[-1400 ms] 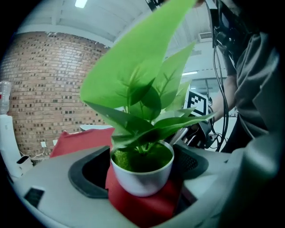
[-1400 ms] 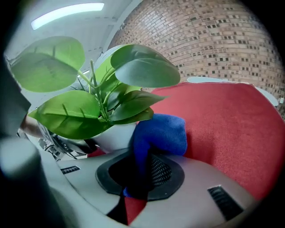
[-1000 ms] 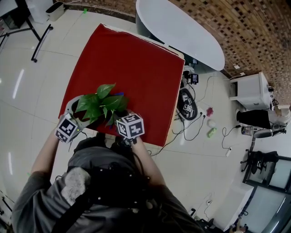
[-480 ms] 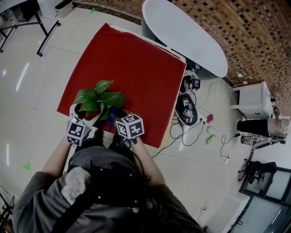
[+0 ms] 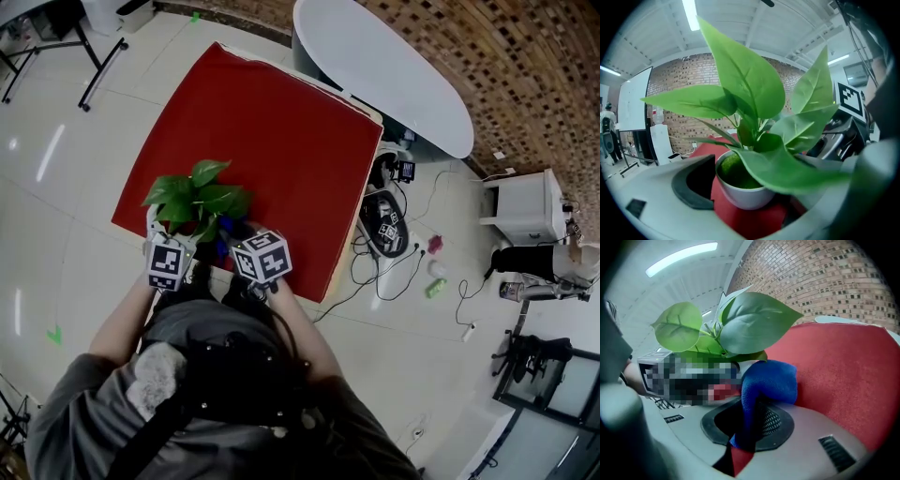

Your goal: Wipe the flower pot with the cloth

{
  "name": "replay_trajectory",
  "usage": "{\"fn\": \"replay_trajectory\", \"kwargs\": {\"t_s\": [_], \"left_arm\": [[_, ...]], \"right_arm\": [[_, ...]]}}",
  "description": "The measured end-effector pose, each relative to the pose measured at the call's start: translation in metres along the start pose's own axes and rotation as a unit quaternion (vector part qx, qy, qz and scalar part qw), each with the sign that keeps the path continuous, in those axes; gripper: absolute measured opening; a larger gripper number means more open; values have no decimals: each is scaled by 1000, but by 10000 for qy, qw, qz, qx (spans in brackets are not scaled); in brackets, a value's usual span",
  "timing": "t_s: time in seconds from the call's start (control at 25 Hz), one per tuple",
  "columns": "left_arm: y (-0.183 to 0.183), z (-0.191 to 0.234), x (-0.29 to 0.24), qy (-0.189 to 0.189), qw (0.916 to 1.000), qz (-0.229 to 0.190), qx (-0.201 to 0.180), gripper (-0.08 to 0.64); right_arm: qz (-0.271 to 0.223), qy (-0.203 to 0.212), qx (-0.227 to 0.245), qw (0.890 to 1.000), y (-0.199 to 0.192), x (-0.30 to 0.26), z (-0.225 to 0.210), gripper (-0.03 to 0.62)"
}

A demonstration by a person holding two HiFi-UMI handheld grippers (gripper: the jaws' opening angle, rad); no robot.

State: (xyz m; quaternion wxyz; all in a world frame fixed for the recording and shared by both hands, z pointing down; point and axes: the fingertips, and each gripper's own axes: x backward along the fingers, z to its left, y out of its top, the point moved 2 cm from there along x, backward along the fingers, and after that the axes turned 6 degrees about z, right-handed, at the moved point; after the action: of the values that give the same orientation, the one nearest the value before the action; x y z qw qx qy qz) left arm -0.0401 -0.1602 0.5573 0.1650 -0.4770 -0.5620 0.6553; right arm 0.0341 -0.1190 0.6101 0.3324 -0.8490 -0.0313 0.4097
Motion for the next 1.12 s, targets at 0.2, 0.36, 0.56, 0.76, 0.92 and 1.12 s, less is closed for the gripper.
{"fn": "replay_trajectory", "kwargs": {"t_s": [0.2,0.36,0.56,0.76,0.92,1.12], "left_arm": [[-3,-1,1,-419,9991,-87,80,468],[-4,-4,4,-1009,9947,-190,-103,466],[-1,-2,6,-1568,9866,-200,-404,466],[-3,0,2,-1823,9819,-259,-437,466],[-2,8,0,-1985,9790,-302,-344,468],[-6,14,1,-2253,9725,-342,-479,468]], "right_arm": [[-422,-123,-403,9982,1,25,-23,77],[-786,-202,-751,9939,10,43,-50,77],[-986,717,-588,9908,42,46,-30,77],[-870,1018,-564,9894,53,19,-15,77],[-899,1116,-643,9876,66,5,-10,75],[-747,970,-683,9901,64,-11,-15,75]]}}
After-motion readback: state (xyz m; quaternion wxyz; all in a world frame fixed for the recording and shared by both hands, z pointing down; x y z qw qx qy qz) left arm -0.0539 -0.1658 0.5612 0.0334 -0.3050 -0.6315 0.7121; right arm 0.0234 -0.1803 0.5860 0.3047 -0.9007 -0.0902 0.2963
